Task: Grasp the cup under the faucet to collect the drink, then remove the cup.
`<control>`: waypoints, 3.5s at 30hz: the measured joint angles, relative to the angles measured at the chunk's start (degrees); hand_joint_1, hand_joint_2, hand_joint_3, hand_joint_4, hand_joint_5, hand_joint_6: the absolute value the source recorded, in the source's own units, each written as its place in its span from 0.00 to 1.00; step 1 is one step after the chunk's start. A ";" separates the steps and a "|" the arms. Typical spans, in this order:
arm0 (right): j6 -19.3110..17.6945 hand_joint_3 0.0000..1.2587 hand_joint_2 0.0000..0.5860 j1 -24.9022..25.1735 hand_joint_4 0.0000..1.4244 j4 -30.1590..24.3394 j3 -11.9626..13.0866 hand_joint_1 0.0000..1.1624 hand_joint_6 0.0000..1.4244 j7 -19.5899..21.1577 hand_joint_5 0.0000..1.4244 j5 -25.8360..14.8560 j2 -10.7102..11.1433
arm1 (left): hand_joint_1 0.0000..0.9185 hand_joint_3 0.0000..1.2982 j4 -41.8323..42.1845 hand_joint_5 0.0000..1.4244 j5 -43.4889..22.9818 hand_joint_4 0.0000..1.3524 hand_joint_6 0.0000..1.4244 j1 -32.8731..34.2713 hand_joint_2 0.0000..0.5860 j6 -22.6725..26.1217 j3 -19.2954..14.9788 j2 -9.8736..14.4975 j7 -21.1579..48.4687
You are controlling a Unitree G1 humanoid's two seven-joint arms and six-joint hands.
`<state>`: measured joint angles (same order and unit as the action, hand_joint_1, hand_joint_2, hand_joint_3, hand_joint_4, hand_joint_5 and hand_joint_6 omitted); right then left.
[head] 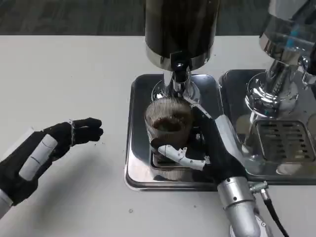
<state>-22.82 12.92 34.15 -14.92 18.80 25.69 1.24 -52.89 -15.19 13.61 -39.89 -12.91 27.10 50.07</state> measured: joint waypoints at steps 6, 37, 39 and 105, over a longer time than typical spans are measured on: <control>-0.56 0.36 0.35 -0.82 0.41 0.35 -0.67 0.67 0.73 5.26 0.51 1.38 -0.79 | 0.00 0.26 0.09 0.20 0.00 0.24 0.12 -0.04 0.23 0.00 -0.05 0.04 -0.08; -7.41 0.49 0.33 -8.90 0.52 -1.86 -1.23 0.66 0.89 21.41 0.65 6.69 -0.11 | 0.00 0.25 0.16 0.21 0.31 0.23 0.13 0.54 0.30 0.00 0.24 0.11 -0.16; -7.53 0.49 0.33 -9.91 0.53 -3.24 -1.20 0.66 0.90 21.58 0.66 6.82 0.22 | 0.00 0.24 0.17 0.20 0.36 0.22 0.13 0.62 0.31 -0.04 0.38 0.11 -0.16; -10.92 0.54 0.29 -44.69 0.55 -48.15 4.00 0.72 0.93 6.09 0.70 6.36 5.89 | 0.00 0.05 28.55 0.00 -0.40 0.00 0.00 -11.27 0.26 -36.06 18.88 22.73 -1.38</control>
<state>-33.75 -31.77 -14.00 -10.91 24.89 32.05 7.13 -24.34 -15.60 2.34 -75.95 5.97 49.83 48.69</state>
